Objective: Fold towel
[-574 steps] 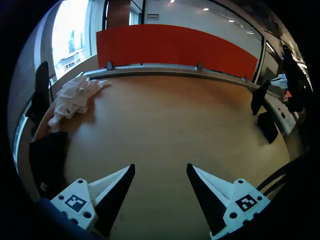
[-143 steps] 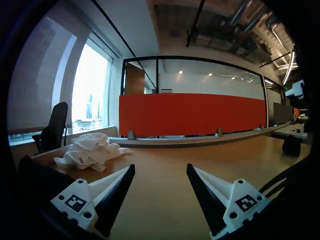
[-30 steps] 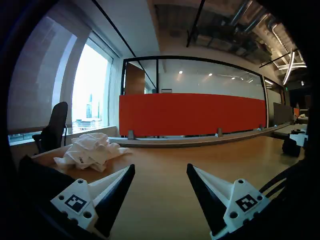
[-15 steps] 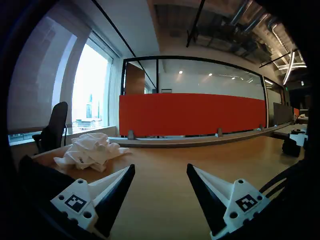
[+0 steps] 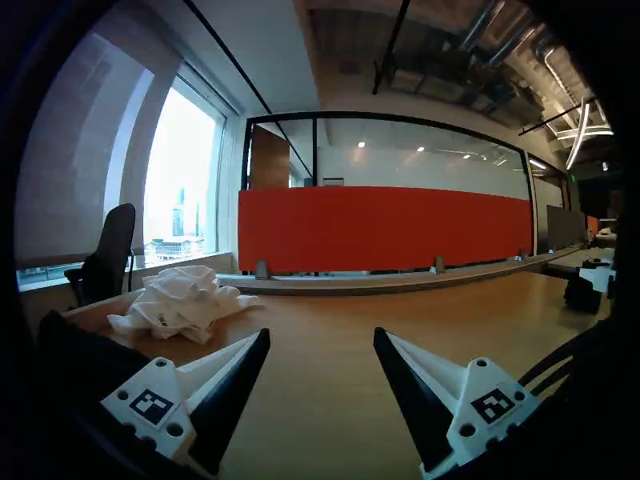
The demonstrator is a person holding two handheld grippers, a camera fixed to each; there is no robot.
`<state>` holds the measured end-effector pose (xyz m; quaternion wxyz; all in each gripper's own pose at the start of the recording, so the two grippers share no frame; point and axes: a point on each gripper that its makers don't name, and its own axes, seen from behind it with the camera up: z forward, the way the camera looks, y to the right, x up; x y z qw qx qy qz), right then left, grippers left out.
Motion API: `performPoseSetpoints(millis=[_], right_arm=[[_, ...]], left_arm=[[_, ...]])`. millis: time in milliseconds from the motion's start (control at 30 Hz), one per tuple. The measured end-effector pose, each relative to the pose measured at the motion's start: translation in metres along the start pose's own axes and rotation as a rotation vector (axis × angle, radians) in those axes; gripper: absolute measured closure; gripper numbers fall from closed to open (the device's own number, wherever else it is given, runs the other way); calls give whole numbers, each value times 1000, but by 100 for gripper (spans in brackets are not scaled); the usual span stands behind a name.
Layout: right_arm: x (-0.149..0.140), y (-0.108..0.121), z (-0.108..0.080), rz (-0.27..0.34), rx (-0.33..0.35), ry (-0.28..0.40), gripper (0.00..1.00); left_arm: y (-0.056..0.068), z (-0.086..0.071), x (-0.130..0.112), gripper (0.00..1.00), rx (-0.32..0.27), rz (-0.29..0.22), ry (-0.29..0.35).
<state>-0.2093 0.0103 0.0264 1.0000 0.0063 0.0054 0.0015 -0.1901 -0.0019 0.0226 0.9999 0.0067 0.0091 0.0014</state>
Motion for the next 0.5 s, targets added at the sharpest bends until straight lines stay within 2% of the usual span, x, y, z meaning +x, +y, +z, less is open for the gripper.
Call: performPoseSetpoints(millis=[500], right_arm=[[-1,1,0,0,0,0,0]], left_arm=[[-1,1,-1,4,0,0,0]])
